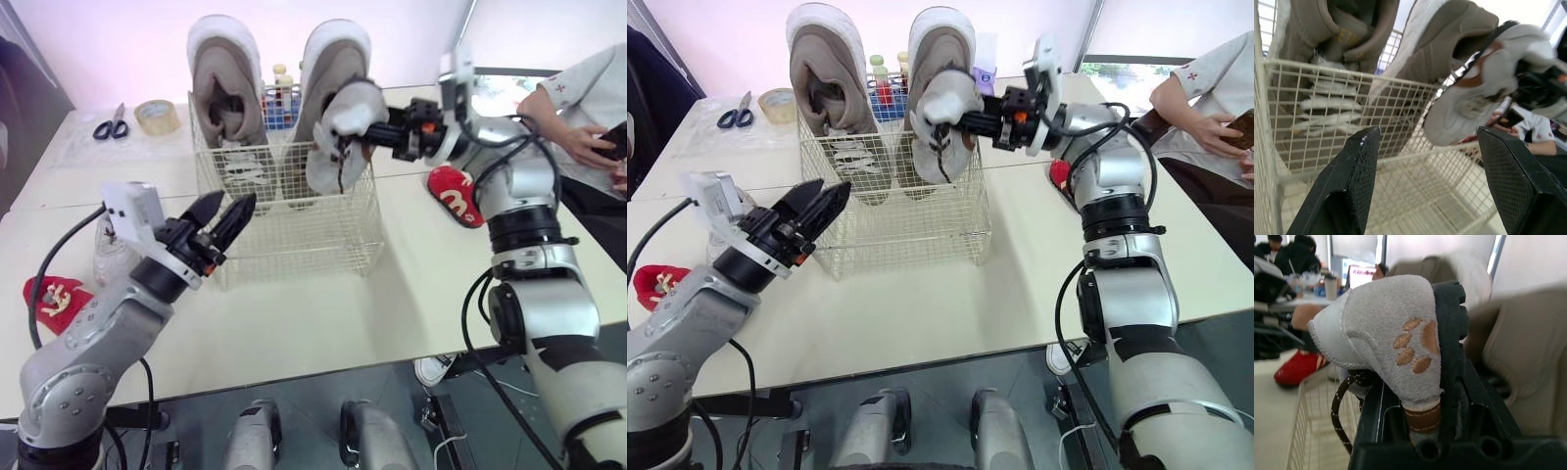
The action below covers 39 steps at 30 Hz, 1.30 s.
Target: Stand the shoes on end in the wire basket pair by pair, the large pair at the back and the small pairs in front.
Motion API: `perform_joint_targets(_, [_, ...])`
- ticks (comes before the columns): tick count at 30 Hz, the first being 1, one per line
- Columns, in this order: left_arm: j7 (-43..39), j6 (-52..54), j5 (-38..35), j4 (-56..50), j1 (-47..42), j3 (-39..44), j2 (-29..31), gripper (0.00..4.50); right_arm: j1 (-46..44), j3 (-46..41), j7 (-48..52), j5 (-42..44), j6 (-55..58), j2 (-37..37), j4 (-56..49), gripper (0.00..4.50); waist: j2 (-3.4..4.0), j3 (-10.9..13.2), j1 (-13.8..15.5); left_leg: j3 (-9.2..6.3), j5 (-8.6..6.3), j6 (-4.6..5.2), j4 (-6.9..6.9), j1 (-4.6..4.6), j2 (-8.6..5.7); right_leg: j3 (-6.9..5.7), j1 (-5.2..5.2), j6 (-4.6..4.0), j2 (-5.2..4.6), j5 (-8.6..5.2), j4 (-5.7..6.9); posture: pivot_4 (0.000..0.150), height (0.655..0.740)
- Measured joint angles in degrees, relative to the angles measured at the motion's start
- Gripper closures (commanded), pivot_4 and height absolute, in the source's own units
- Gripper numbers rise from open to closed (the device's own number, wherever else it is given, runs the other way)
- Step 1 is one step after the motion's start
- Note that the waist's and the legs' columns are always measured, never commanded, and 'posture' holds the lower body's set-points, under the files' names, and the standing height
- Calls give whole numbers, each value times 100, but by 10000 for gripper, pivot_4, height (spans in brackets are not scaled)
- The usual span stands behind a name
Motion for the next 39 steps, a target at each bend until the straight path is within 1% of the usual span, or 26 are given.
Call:
perform_joint_targets(1, [-16, 0, -5, -2, 9, 0, 27, 13142, -26, 15, 89, -48, -35, 35, 154, 35518, 0, 0, -7, 1, 1, 1, -1, 0, 0, 1, 0, 0, 0, 0, 0, 1500, 7400])
perform_joint_targets(4, [-23, 0, -23, -2, 26, 0, 64, 12823, -76, 24, 266, -186, -168, 82, 489, 25567, 0, 0, -11, 0, 1, 2, -5, 1, 0, 1, -1, 1, 1, 0, 1, 1500, 7400])
perform_joint_targets(7, [-16, 0, -33, -3, 30, 1, 78, 12823, -116, 14, 292, -296, -330, 108, 712, 10647, 0, 0, -12, 0, 1, 2, -6, 1, 0, 1, -2, 1, 1, 0, 1, 1500, 7400])
perform_joint_targets(8, [-15, 0, -40, -2, 40, 2, 102, 12823, -117, 9, 290, -313, -361, 109, 751, 6540, 0, 0, -12, 0, 1, 2, -5, 1, 0, 1, -2, 1, 1, 0, 1, 1500, 7400])
perform_joint_targets(9, [-16, -1, -47, -4, 61, 14, 127, 12823, -117, -4, 284, -315, -383, 109, 759, 457, 1, 0, -13, 1, 1, 2, -5, 1, 0, 1, -2, 1, 1, 0, 1, 1500, 7400])
perform_joint_targets(15, [-80, -1, -117, 6, 161, 167, 232, 12823, -95, -179, 209, -305, -285, 19, 586, 457, 1, 0, -9, 0, 0, -1, -3, 2, 0, 1, -1, 0, 1, 0, 2, 1500, 7400])
perform_joint_targets(17, [-136, -4, -146, 43, 160, 211, 279, 12823, 0, -235, 191, -278, -165, -58, 301, 457, 1, 0, -5, 0, -3, -6, -3, 2, 0, 1, -1, 0, 1, 0, 2, 1500, 7400])
perform_joint_targets(21, [-289, 10, -227, 218, 184, 331, 415, 12823, 354, -387, 117, -76, 427, -299, -582, 457, 1, 0, -3, 1, -3, -5, -4, 1, 0, 1, -2, 0, 0, 0, 2, 1500, 7400])
perform_joint_targets(25, [-525, 81, -323, 379, 218, 456, 688, 12823, 555, -615, -101, 246, 1073, -470, -1384, 457, 1, 1, -13, 2, -3, -5, -6, 4, 2, 2, -5, 0, 1, 0, 5, 1500, 7400])
perform_joint_targets(28, [-613, 122, -545, 638, 125, 706, 802, 4961, 582, -713, -224, 465, 1476, -598, -1903, 0, 2, 1, -10, 1, -6, -11, -5, 5, 2, 2, -6, -1, 1, 0, 7, 1500, 7400])
perform_joint_targets(29, [-564, 116, -633, 760, 29, 865, 806, 627, 589, -756, -234, 553, 1635, -668, -2064, 0, 1, 1, -9, 2, -7, -12, -3, 5, 2, 2, -7, 0, 1, 0, 6, 1500, 7400])
perform_joint_targets(30, [-491, 102, -654, 867, -45, 1003, 848, 627, 592, -779, -233, 633, 1759, -721, -2189, 0, 1, 1, -8, 2, -7, -12, -3, 6, 2, 3, -5, 0, 0, -1, 6, 1500, 7400])
perform_joint_targets(32, [-294, 105, -529, 1137, -193, 1246, 1075, 627, 591, -785, -242, 750, 2007, -843, -2418, 0, 1, 1, -8, 2, -7, -12, -3, 5, 2, 2, -6, 0, 0, -1, 5, 1500, 7400])
perform_joint_targets(36, [280, 220, 356, 2171, -462, 1764, 1797, 627, 590, -777, -197, 1188, 2868, -1116, -3053, 0, 1, 1, -18, 5, -9, -14, -11, 4, 3, 3, -15, -1, -1, -1, 5, 1500, 7400])
perform_joint_targets(37, [274, 375, 639, 2481, -458, 1756, 2122, 627, 593, -765, -172, 1338, 3132, -1152, -3260, 0, 1, 0, -24, 7, -9, -15, -17, 3, 4, 4, -20, -2, -2, -1, 5, 1500, 7400])
perform_joint_targets(39, [114, 653, 1090, 2897, -429, 1686, 2575, 627, 676, -648, -106, 1556, 3457, -1161, -3700, 0, 1, 0, -22, 13, -10, -17, -26, 1, 4, 5, -29, -2, -4, -1, 5, 1500, 7400])
